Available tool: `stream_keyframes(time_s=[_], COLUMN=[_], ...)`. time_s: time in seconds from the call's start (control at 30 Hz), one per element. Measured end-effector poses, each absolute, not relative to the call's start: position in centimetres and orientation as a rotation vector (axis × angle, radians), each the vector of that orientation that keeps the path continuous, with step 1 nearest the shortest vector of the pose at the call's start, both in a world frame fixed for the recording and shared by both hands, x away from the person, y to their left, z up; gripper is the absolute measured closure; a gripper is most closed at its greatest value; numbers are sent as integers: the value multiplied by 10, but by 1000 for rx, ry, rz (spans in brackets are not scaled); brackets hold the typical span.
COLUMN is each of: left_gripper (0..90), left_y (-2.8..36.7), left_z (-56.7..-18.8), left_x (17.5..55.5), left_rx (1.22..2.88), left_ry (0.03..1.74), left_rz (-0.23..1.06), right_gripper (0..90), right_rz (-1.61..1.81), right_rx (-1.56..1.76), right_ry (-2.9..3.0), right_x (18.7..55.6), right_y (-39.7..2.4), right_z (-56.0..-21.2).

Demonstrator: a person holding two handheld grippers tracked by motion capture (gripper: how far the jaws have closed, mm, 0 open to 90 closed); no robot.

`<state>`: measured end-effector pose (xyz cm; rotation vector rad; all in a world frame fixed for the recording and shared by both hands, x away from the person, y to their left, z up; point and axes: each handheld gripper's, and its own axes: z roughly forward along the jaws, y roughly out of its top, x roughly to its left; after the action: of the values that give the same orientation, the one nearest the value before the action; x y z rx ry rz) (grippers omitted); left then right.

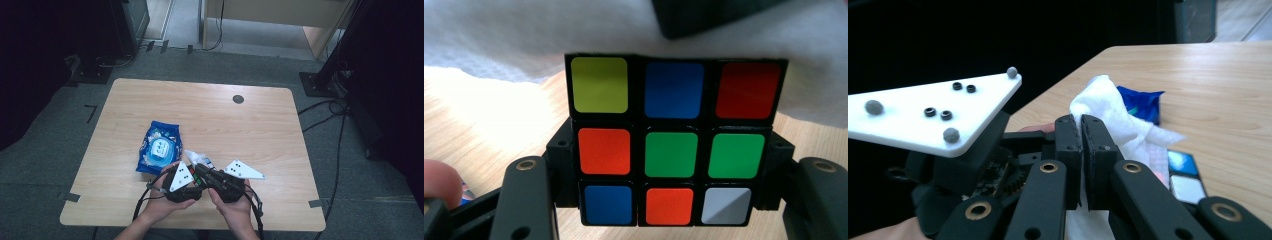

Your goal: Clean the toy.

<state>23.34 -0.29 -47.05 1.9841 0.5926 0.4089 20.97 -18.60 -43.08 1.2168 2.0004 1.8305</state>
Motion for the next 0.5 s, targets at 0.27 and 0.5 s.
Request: stream_keyframes(time_s=[0.27,0.5], left_gripper=[341,341], left_y=[4,1], left_z=[-466,-469], left_x=[235,236], left_rx=[1961,1975], left_ry=[595,598], left_rz=[443,429], right_gripper=[881,879], right_rz=[1851,1850], right_rx=[1347,1351], right_ry=[1917,1931], right_x=[224,220], right_y=[-210,-205], right_z=[-442,-440])
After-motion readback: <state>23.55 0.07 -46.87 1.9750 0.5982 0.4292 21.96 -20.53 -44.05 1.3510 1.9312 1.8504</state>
